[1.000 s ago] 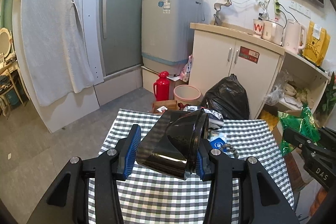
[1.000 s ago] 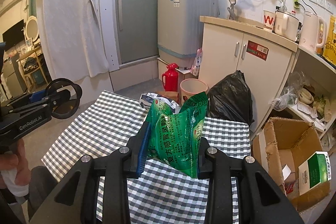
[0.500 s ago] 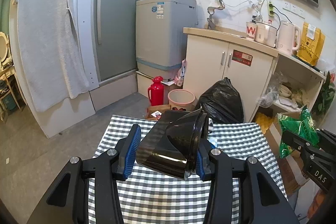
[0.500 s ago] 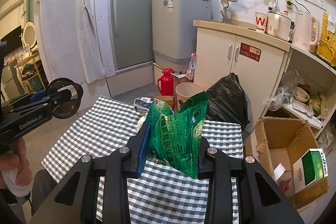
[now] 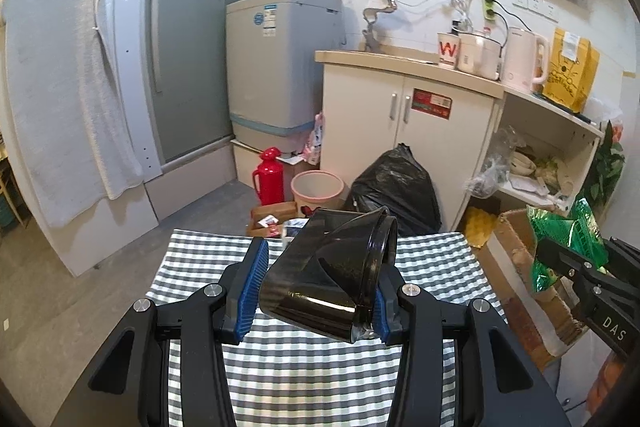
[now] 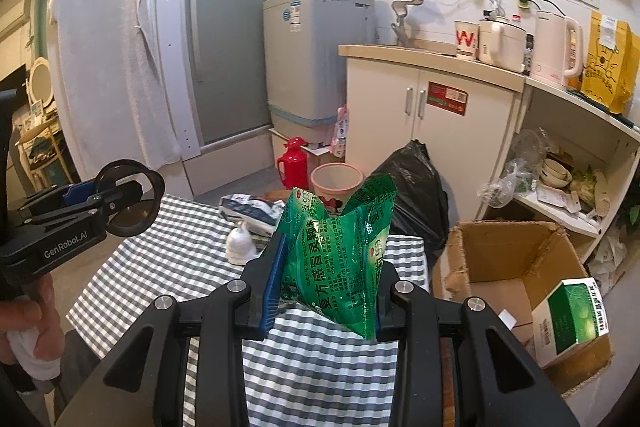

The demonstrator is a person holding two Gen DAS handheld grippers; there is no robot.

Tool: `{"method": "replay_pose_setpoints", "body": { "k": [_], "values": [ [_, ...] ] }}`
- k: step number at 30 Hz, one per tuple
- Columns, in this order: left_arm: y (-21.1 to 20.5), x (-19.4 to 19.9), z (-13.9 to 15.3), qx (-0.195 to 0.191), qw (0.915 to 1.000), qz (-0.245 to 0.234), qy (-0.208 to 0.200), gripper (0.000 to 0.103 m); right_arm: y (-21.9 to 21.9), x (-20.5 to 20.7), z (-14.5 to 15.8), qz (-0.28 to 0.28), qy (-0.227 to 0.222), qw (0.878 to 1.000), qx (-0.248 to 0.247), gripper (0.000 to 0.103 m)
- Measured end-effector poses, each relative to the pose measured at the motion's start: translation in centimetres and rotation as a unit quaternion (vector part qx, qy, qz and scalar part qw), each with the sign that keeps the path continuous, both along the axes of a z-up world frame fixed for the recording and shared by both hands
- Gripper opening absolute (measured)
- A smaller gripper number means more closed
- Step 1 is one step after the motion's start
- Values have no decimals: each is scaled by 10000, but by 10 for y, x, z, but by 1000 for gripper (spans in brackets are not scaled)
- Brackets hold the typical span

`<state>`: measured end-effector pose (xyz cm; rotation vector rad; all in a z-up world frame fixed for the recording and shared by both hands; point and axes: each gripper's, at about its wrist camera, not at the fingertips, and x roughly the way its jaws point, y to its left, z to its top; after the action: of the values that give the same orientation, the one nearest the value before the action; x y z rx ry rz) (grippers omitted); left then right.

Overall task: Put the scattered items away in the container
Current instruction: 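Lift the glasses case and snack bag with both grippers toward the cardboard box, then lower the glasses case and snack bag into the cardboard box with both grippers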

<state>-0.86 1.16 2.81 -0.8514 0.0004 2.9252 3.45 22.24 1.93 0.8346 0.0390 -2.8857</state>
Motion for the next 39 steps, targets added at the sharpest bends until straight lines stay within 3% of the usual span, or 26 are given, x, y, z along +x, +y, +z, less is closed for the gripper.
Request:
{"method": "replay_pose_setpoints", "body": {
  "k": [17,39],
  "values": [
    [73,-25,-5,18,9980,-626,-106,46,60,-2,1,-555,-78,9984,22,33],
    [164,-47,-10,22,9892,-1449,-222,46,139,-1,-7,-1276,-287,9914,62,33]
  ]
}}
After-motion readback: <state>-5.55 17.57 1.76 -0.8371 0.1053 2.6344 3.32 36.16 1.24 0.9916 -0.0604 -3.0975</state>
